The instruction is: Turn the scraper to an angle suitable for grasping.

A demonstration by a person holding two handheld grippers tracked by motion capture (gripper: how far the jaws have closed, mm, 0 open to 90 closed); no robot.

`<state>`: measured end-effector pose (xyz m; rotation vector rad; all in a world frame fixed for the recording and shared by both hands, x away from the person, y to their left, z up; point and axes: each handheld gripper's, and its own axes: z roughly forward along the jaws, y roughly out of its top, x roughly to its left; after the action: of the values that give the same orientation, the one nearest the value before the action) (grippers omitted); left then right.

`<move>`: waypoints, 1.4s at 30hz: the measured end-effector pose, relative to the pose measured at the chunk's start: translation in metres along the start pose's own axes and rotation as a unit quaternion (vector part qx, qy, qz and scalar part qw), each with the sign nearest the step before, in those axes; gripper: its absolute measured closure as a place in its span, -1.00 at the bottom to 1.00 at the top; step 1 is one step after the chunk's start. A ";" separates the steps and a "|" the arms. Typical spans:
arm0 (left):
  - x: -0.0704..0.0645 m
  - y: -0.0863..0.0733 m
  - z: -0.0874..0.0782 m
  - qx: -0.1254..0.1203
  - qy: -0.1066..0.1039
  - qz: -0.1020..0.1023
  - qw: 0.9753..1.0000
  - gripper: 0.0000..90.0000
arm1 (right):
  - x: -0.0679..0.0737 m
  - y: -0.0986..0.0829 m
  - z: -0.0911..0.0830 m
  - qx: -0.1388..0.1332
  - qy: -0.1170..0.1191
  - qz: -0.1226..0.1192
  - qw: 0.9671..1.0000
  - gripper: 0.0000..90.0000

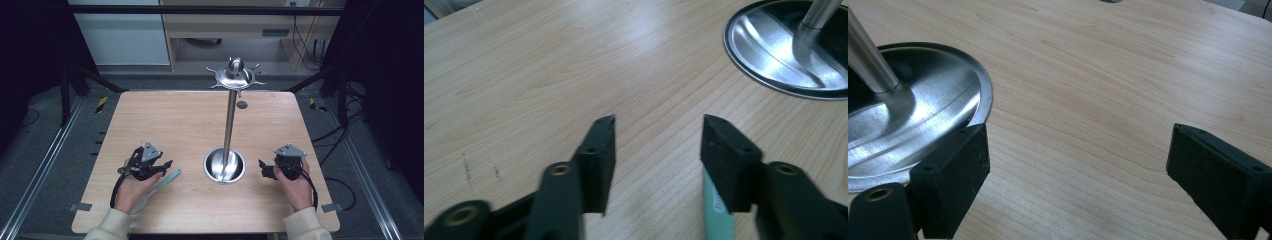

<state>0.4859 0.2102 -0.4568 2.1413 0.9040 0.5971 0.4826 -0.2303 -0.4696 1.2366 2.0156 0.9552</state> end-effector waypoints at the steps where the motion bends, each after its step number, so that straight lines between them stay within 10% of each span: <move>1: -0.001 0.000 0.001 0.007 -0.005 0.000 1.000 0.44 | 0.000 0.000 0.000 -0.001 -0.001 -0.002 1.000 -0.77; 12: -0.003 -0.003 0.011 0.042 -0.033 -0.002 0.999 1.00 | 0.000 0.000 0.001 0.001 -0.002 -0.005 1.000 -0.77; 30: -0.019 -0.007 0.029 0.094 -0.059 0.024 0.994 1.00 | 0.000 0.000 0.000 0.002 0.000 -0.006 1.000 -0.76; 42: -0.044 0.001 0.017 0.113 -0.112 0.078 0.984 1.00 | 0.000 0.000 0.000 0.000 0.001 -0.005 1.000 -0.76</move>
<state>0.4684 0.1689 -0.4723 2.4434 0.7122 0.3310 0.4829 -0.2302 -0.4693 1.2255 2.0208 0.9526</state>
